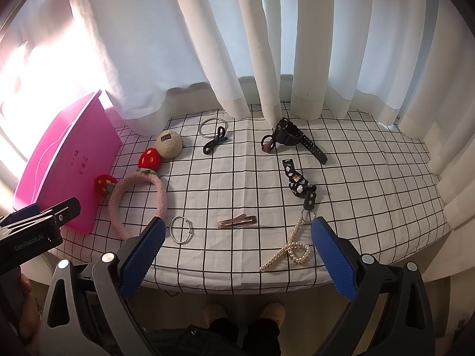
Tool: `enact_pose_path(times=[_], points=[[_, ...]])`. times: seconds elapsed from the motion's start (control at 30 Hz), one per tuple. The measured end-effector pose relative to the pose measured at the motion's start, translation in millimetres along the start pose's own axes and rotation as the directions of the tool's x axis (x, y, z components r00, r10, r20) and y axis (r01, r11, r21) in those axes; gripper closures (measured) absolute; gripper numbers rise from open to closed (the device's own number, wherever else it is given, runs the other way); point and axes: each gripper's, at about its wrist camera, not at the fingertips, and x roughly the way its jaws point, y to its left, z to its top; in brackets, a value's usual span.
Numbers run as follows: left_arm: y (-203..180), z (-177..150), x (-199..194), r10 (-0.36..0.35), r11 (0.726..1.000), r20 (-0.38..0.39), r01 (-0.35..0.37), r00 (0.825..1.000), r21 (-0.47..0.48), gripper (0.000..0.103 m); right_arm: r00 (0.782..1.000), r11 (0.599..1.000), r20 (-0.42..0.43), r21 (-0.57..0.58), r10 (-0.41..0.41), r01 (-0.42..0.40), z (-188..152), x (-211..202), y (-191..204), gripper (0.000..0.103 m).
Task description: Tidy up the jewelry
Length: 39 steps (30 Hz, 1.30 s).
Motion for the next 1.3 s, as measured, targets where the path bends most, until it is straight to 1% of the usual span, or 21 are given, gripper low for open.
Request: enact_pose_path(times=[0.13,0.27,0.43,0.53,0.67,0.77,0.9,1.0,1.13,1.2,1.3], points=[[-2.6,-5.6,4.5,-0.002,1.0,-0.013,0.002,1.0,-0.002,0.006,1.0,1.0,-0.007,0.017,0.01,-0.01,-3.9,2.7,-5.5,0.009],[-2.5,-14.8,16.2,-0.01,1.0,-0.038,0.01,0.999,-0.019,0.006,0.999,0.998,-0.036,0.048,0.032,-0.03,-12.9,10.9,-16.0,0.009],[4.3,-28.5,34.6,0.035,0.998,-0.049,-0.037,0.998,-0.043,0.006,0.997,0.997,-0.068,0.064,0.045,-0.041,-28.0,23.9,-29.9,0.009],[7.1,-37.2,48.7,0.025,0.998,-0.066,-0.029,0.998,-0.06,0.006,0.996,0.997,-0.078,0.061,0.05,-0.046,-36.0,33.2,-39.4,0.009],[5.4,-48.1,69.8,0.038,0.997,-0.087,-0.044,0.996,-0.071,0.006,0.996,0.997,-0.082,0.071,0.033,-0.028,-43.8,45.8,-56.5,0.009],[2.0,-53.5,82.7,0.027,0.996,-0.09,-0.034,0.996,-0.078,0.006,0.996,0.997,-0.09,0.075,0.018,-0.011,-47.9,56.2,-71.8,0.009],[-7.7,-57.7,97.6,0.033,0.997,-0.081,-0.038,0.996,-0.063,0.006,0.993,0.995,-0.115,0.102,0.001,0.011,-55.4,73.6,-92.9,0.009],[-13.9,-60.7,109.0,0.035,0.998,-0.089,-0.04,0.995,-0.056,0.006,0.99,0.996,-0.137,0.088,-0.01,0.022,-59.2,89.1,-98.4,0.009],[-18.8,-60.5,122.6,0.028,0.997,-0.099,-0.036,0.995,-0.075,0.006,0.984,0.996,-0.178,0.087,0.006,0.01,-63.6,112.0,-99.6,0.009],[-21.2,-58.2,128.1,0.032,0.996,-0.103,-0.041,0.994,-0.085,0.006,0.982,0.995,-0.187,0.095,0.03,-0.012,-65.1,120.6,-99.8,0.009],[-24.4,-54.0,135.4,0.045,0.994,-0.1,-0.054,0.994,-0.094,0.006,0.98,0.995,-0.194,0.1,0.042,-0.023,-66.0,128.8,-98.8,0.009]])
